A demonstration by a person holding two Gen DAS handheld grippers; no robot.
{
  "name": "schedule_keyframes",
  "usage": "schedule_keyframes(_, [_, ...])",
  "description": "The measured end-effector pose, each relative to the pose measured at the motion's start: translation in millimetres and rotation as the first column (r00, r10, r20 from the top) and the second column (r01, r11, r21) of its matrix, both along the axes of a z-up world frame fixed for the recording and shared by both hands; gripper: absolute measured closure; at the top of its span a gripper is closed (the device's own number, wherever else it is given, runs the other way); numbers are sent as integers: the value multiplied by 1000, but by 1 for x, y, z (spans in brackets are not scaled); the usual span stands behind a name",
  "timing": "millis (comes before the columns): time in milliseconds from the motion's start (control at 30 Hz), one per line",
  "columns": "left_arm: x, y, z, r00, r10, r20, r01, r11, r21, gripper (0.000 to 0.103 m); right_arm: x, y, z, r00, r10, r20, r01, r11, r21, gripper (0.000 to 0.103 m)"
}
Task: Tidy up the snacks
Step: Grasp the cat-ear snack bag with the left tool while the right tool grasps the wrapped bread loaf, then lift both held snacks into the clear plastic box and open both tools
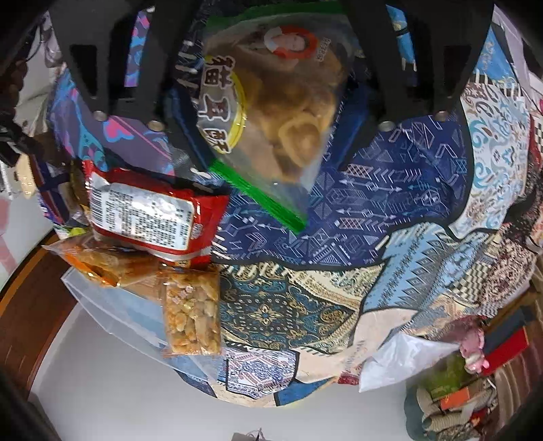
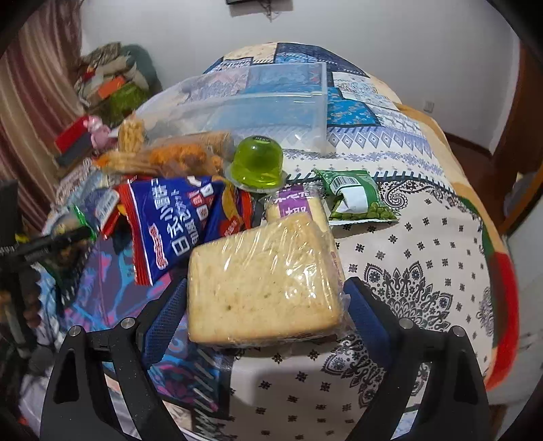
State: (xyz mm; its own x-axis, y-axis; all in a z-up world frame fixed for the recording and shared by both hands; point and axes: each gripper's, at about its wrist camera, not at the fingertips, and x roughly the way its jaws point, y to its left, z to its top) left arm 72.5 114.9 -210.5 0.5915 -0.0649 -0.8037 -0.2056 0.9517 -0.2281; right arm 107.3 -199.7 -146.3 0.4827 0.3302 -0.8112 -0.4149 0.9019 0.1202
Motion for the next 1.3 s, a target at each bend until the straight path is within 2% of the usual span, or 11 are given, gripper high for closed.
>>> schedule_keyframes(67, [-2,0,1,1000,-3,-2,3,1000,-5,40,-3,2,0,1000,10,18,-10,1000,-29,16])
schedule_keyframes(100, [-3,-1,2,1000,-5,-2,5,1000,-2,41,-3,2,0,1000,11,22,-11,1000,-27,19])
schedule_keyframes(167, [-5,-4,4,1000,-21,0,21,1000,-1,50,-3,0,1,1000,8,22,-7,1000,-20,21])
schedule_keyframes(267, [-8,-8,7,1000,-28,3,28,999,18,54,-3,-2,2,1000,-4,23,4,1000,-7,22])
schedule_keyframes(500, [-14,-12,20,999,-27,27,26,999,36,57,-10,-7,14,998,-32,62,31,999,11,23])
schedule_keyframes(700, [-12,-13,53,995,-32,99,26,998,59,58,-8,-15,38,991,-59,120,54,997,47,23])
schedule_keyframes(967, [16,-22,106,975,-66,212,52,996,72,58,15,-7,71,975,-69,211,48,994,103,23])
schedule_keyframes(1300, [78,-48,146,950,-148,276,127,988,92,58,55,21,94,959,-61,278,22,990,143,23])
